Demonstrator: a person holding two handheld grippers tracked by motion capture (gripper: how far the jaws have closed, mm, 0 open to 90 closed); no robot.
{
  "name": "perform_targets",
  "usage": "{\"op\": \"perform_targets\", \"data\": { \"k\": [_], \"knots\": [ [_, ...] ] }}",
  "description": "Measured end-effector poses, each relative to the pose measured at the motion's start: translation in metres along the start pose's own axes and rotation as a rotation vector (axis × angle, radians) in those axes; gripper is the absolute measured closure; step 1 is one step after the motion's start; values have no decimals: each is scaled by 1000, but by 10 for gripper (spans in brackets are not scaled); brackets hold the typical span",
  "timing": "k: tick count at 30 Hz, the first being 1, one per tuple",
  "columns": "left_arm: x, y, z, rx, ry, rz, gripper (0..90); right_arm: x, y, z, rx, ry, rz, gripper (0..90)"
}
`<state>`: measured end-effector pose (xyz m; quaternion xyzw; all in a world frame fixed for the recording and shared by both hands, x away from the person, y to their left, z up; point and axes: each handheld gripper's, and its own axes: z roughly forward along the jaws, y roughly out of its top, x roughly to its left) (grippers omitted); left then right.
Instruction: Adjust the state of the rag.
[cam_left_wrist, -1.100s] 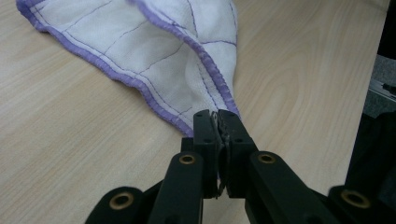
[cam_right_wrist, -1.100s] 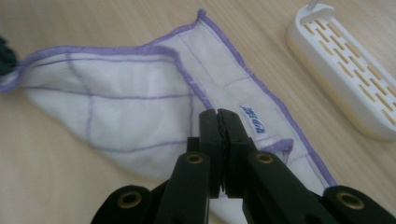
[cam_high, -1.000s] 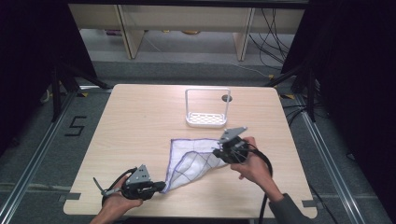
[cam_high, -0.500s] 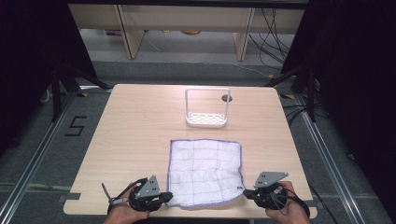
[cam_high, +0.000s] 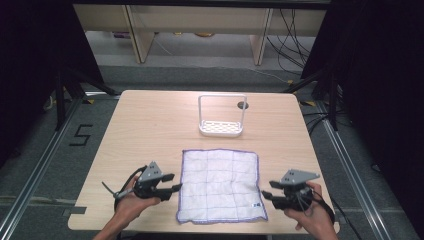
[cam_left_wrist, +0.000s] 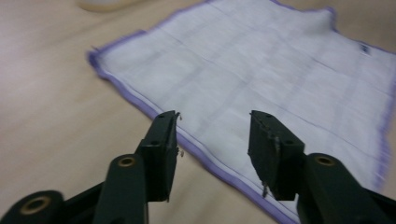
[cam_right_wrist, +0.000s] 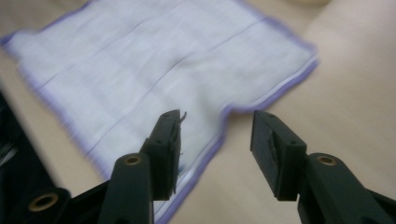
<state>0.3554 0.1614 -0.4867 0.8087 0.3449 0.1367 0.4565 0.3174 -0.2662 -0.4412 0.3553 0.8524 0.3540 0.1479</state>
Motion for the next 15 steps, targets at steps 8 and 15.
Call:
{"op": "perform_targets", "data": {
  "k": [8,15],
  "knots": [
    [34,17,29,25,96,-47,425,-48,32,47,-3,-88,12,533],
    [45,25,54,63,86,-44,420,-68,46,74,38,-71,55,536]
  ]
}}
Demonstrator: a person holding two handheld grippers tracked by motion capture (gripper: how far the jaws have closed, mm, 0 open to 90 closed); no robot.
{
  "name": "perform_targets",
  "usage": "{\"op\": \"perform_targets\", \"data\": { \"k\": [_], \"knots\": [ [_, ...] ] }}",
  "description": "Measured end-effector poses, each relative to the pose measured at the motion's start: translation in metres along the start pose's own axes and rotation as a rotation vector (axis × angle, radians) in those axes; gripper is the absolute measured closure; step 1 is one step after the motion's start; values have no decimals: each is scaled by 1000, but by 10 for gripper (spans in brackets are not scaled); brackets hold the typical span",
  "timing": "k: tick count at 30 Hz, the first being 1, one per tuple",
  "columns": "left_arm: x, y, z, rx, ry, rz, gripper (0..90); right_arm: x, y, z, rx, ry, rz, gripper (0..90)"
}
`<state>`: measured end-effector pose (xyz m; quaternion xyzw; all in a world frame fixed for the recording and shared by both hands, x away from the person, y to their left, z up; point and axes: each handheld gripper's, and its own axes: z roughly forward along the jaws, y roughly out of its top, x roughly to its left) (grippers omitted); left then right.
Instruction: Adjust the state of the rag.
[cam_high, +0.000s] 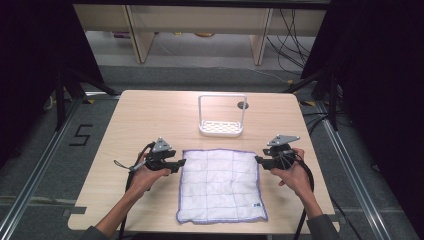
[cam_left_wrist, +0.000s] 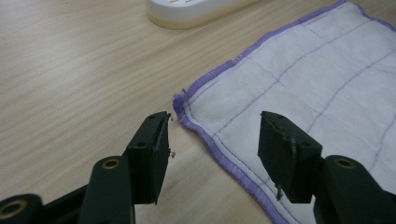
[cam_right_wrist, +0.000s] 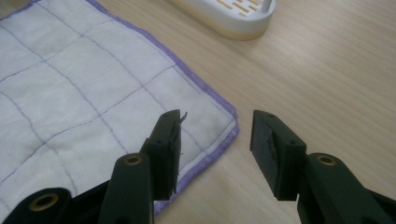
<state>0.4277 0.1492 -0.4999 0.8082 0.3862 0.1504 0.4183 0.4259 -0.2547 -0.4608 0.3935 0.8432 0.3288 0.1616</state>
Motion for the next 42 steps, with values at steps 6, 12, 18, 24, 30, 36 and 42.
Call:
{"op": "perform_targets", "data": {
  "k": [6,12,18,24,30,36,42],
  "knots": [
    [7,3,6,12,7,-7,403,-7,6,13,-9,11,53,530],
    [11,10,14,12,-9,-12,397,-12,12,26,2,7,47,522],
    [11,17,22,11,-28,-12,376,-14,16,34,9,-1,44,520],
    [11,15,32,28,-30,-6,372,-12,16,41,1,-1,43,518],
    [11,13,38,28,-26,19,422,-12,17,43,45,-1,14,518],
    [8,12,45,46,-44,88,546,-6,13,57,78,-4,8,521],
    [12,12,45,38,-53,94,735,-7,12,59,94,-7,15,552]
  ]
}}
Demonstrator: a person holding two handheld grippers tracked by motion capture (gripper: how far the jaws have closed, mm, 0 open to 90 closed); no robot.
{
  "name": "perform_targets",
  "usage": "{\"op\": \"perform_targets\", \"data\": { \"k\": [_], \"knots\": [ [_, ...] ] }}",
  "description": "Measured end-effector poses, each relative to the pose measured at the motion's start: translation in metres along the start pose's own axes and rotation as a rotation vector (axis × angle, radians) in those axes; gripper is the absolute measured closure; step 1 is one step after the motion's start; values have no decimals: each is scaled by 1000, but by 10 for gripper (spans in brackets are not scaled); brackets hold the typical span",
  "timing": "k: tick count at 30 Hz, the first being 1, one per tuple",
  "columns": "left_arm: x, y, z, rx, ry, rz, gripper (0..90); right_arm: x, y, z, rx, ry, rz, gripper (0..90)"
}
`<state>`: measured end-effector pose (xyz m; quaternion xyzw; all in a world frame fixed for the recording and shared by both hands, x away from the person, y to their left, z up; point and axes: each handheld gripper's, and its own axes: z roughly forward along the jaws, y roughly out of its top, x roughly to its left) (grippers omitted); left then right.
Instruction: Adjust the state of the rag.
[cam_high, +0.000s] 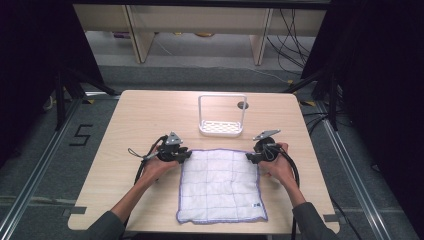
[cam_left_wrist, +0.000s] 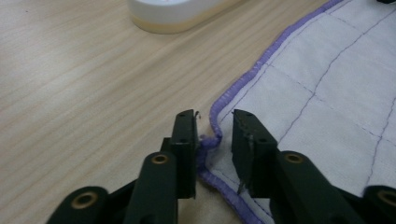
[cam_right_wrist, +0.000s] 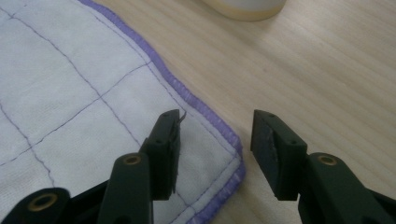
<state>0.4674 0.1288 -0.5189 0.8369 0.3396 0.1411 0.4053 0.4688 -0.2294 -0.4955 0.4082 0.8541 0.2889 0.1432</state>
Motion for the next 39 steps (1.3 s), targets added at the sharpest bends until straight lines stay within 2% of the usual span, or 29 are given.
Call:
{"op": "perform_targets", "data": {
  "k": [2,4,5,8,9,10,11,12,13,14,16,18,19,23,24,25,27,28,29,30,33,34,36,37,39],
  "knots": [
    [-1,-1,-1,-3,1,1,792,-1,-1,1,3,16,9,596],
    [-1,-1,-1,4,0,7,822,-2,-3,3,-27,23,25,647],
    [-2,-1,-1,1,6,15,831,-2,-3,1,-11,40,41,677],
    [-3,0,-2,2,20,27,847,-3,-5,2,-31,61,23,798],
    [-3,0,-2,4,27,32,851,-1,-5,2,-40,70,41,829],
    [-2,0,-2,4,28,34,855,-2,-4,-1,-27,59,26,854],
    [-1,1,-2,5,29,33,855,-2,-4,-1,-27,59,26,854],
    [0,1,-2,-1,34,28,856,-3,-5,1,-57,49,13,859],
    [1,1,-3,-4,37,31,857,-3,-3,-2,-48,57,26,862],
    [1,2,-3,-8,41,31,857,-4,-4,0,-91,42,20,864],
    [4,3,-5,-12,48,32,857,-5,0,-6,-97,41,7,866],
    [6,6,-7,-47,51,17,857,-6,8,-14,-97,46,10,866],
    [6,6,-7,-47,51,17,857,-6,8,-14,-97,46,10,866],
    [9,14,-14,-67,54,21,856,-8,18,-20,-132,38,-13,866],
    [9,16,-14,-88,56,20,856,-9,21,-24,-146,39,-11,867],
    [10,18,-17,-72,63,32,856,-9,21,-24,-146,39,-11,867],
    [10,23,-21,-104,62,32,856,-8,25,-28,-159,34,-18,866],
    [11,25,-23,-115,65,28,856,-9,27,-30,-180,37,-42,867],
    [10,27,-25,-135,61,15,856,-7,28,-34,-181,31,-31,866],
    [10,31,-34,-154,61,21,856,-5,30,-40,-194,28,-44,867],
    [5,31,-43,-173,56,18,856,-2,30,-48,-215,33,-52,867],
    [2,29,-47,-178,49,17,856,0,30,-53,-227,37,-82,867],
    [-6,26,-56,-179,37,45,856,7,26,-64,-222,45,-90,867],
    [-10,25,-62,-176,37,65,856,10,24,-69,-238,43,-109,867],
    [-19,22,-71,-191,18,79,855,19,17,-83,-262,52,-156,866]
  ]
}}
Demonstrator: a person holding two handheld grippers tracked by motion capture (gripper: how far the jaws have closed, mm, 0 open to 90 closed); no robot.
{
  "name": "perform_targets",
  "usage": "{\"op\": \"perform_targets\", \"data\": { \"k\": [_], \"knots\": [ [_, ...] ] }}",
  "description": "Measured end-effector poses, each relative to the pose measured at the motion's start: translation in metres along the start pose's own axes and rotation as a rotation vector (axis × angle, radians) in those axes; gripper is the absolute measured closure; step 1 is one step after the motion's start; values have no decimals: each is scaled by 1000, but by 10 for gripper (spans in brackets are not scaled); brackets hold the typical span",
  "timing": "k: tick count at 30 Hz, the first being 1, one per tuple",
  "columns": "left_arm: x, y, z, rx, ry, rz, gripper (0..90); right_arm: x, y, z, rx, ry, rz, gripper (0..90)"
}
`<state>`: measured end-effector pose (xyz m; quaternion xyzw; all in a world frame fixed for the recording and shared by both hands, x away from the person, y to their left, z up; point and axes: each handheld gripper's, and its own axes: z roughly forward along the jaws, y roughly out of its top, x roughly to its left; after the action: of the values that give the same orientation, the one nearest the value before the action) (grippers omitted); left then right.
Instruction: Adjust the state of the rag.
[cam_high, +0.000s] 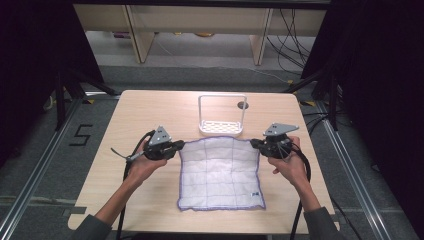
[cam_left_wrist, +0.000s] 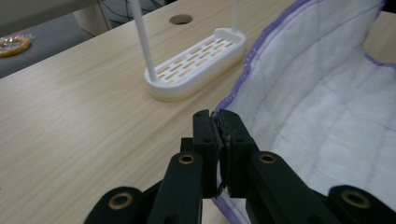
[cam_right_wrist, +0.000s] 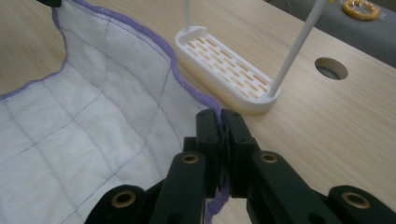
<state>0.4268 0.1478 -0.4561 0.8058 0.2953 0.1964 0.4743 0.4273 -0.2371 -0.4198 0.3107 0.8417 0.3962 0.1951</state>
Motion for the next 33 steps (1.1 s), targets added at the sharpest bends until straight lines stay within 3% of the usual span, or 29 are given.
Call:
{"op": "perform_targets", "data": {
  "k": [2,5,8,14,19,20,25,29,31,33],
  "knots": [
    [-9,-1,-9,1,-10,29,855,4,-1,-4,11,5,14,866],
    [-22,-7,-22,5,-22,70,854,15,-9,-14,6,30,-23,866],
    [-34,-17,-31,14,-42,81,854,23,-18,-20,14,39,-13,866],
    [-53,-35,-42,50,-100,112,853,37,-37,-29,22,74,-37,864],
    [-67,-45,-48,62,-122,127,853,47,-52,-35,41,94,-8,863],
    [-70,-46,-48,59,-132,121,853,48,-54,-35,35,90,-32,863],
    [-77,-54,-48,83,-152,124,850,56,-66,-37,52,107,-23,859],
    [-82,-62,-46,134,-172,170,849,61,-75,-37,67,115,-26,858],
    [-86,-65,-44,147,-179,163,848,65,-81,-38,84,125,-30,857],
    [-87,-67,-43,170,-178,195,848,69,-84,-39,86,124,-39,857]
  ]
}}
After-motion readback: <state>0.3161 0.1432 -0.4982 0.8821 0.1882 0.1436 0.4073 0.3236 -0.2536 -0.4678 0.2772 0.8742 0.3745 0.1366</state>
